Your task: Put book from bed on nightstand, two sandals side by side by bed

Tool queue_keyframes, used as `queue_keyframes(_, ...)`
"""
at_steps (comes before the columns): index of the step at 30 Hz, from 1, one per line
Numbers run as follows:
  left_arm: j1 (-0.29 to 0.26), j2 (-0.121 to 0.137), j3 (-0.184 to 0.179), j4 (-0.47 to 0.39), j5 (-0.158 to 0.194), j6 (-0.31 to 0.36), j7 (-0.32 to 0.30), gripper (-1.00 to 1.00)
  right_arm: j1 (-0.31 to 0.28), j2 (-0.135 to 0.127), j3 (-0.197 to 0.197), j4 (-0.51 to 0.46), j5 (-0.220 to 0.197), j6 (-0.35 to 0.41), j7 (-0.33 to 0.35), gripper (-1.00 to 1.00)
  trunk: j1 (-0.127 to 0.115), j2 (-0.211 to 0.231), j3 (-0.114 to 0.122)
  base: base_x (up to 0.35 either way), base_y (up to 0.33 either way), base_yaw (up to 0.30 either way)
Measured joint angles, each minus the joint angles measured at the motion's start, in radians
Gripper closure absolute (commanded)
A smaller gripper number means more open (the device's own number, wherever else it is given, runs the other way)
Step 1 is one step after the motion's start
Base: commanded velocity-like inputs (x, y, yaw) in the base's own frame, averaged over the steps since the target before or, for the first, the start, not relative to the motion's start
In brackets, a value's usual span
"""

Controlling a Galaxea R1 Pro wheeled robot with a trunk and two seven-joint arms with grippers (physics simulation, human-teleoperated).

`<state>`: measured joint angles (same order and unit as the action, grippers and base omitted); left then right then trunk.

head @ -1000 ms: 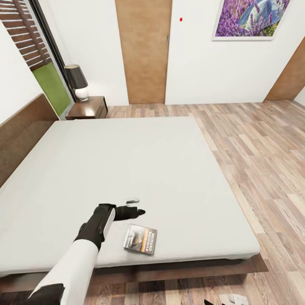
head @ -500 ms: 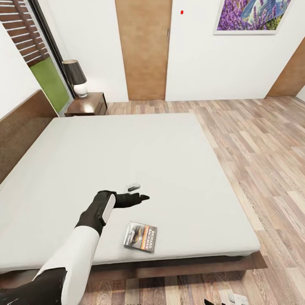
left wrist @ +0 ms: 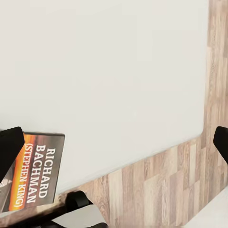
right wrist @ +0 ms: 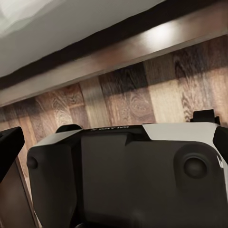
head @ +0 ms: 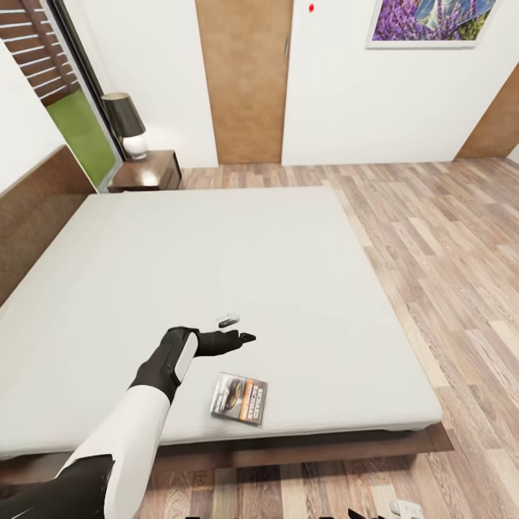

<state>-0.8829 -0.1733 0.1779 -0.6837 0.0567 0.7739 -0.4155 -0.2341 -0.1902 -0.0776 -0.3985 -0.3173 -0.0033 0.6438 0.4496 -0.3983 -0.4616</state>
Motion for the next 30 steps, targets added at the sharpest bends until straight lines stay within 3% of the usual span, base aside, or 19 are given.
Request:
queue_keyframes(9,0.0,0.0,-0.001,0.037,-0.001,-0.074,0.001,-1.0,0.0,-0.003,0.0,0.0,-0.001,0.0,0.001,-1.0,0.0,0.0,-0.014,0.0,0.0,0.0)
queue_keyframes(30,0.0,0.0,0.004,0.033,0.002,-0.079,-0.002,-1.0,0.0,-0.005,0.0,0.0,-0.002,0.001,0.001,-1.0,0.0,0.0,-0.047,0.0,0.0,0.0)
